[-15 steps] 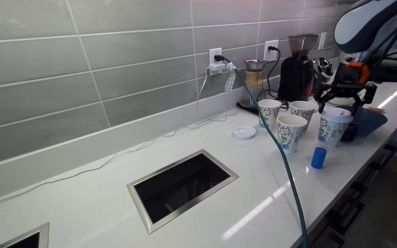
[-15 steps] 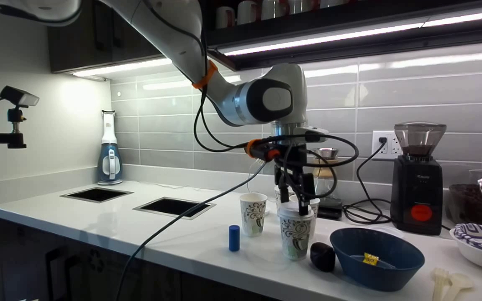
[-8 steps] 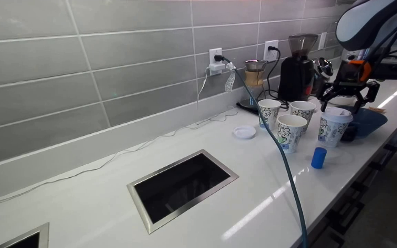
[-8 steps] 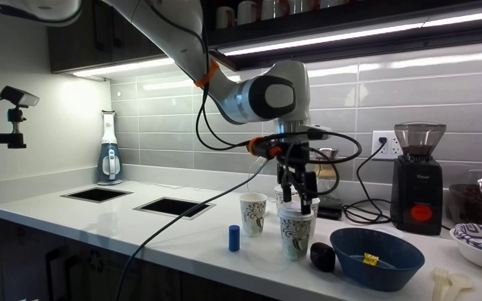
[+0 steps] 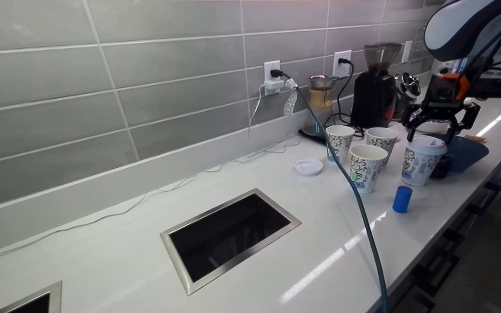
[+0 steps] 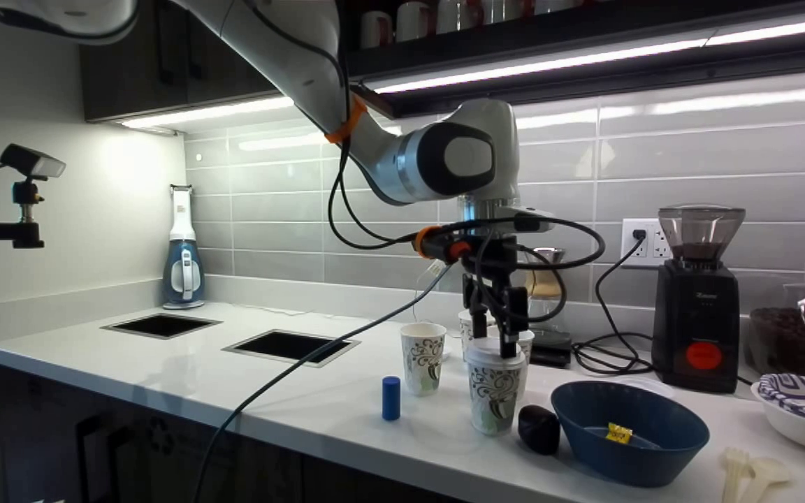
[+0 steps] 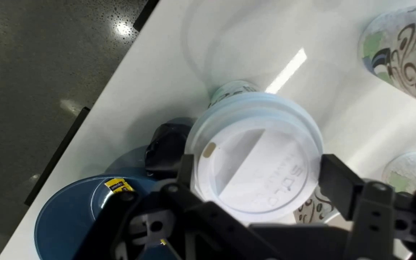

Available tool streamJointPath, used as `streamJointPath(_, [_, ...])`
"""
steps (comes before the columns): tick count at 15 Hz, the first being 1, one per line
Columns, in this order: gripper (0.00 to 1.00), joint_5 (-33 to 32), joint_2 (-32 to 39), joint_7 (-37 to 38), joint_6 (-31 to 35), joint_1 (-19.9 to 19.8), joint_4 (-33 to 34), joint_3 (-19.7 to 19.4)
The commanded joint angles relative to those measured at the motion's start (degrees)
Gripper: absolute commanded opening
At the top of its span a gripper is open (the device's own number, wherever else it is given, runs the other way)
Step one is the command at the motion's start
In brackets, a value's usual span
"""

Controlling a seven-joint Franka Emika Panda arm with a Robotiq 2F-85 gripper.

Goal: Push down on the cup

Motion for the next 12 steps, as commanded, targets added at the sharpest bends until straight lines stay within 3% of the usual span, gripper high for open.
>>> streamJointPath(1, [0.91, 0.0, 1.3, 0.8, -1.5, 0.3, 2.2, -0.3])
streamJointPath(5, [0.89, 0.3, 1.8, 0.7, -1.2, 0.3, 2.5, -0.2])
streamJointPath(12, [0.94, 0.5, 3.0, 0.6, -1.3, 0.2, 3.4, -0.2])
